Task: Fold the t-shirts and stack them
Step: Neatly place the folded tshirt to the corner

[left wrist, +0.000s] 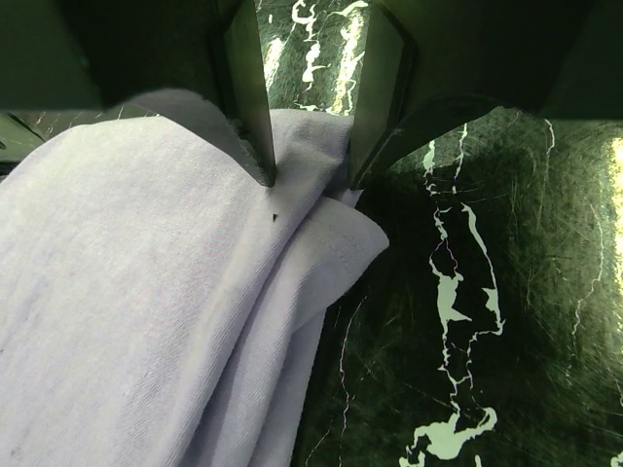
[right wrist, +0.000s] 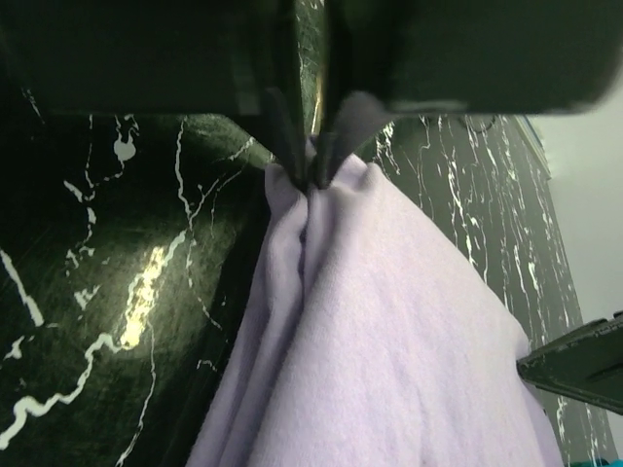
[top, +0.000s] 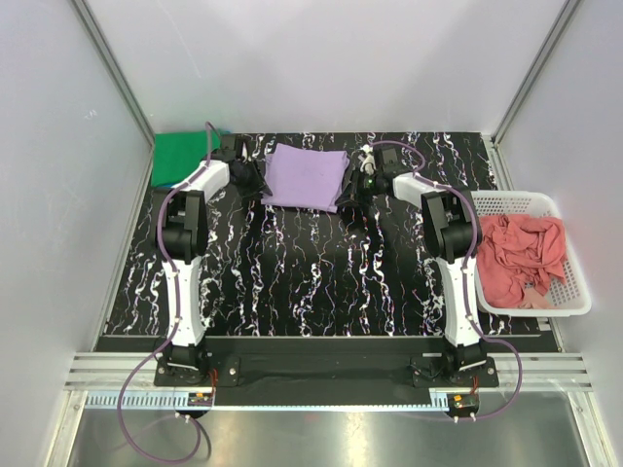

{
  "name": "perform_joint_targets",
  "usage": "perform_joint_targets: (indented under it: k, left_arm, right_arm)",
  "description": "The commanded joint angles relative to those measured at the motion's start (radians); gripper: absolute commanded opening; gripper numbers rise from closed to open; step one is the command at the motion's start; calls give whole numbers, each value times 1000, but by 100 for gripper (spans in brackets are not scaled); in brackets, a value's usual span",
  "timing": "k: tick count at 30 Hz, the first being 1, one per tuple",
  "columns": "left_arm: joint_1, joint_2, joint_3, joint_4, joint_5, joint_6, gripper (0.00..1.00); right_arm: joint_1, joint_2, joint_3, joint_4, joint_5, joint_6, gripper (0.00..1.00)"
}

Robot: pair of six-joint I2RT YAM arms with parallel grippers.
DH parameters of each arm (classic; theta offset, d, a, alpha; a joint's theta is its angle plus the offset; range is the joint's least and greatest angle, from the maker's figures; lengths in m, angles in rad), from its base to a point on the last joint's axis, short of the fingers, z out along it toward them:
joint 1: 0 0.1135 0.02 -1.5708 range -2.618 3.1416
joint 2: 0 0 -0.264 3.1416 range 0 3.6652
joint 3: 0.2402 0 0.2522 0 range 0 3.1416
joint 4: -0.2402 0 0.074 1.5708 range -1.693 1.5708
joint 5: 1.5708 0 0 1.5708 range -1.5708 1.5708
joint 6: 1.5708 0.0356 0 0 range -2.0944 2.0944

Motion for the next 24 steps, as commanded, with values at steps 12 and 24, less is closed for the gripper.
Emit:
perform_joint_targets:
  k: [12,24]
  left_arm:
    - [15,-86,41,-99,30,70,53]
    - [15,-125,-155,66,65,119,51]
  right_arm:
    - [18,-84,3,-27,-3,-18,34]
    - [53,-67,-21,8,-28,20,36]
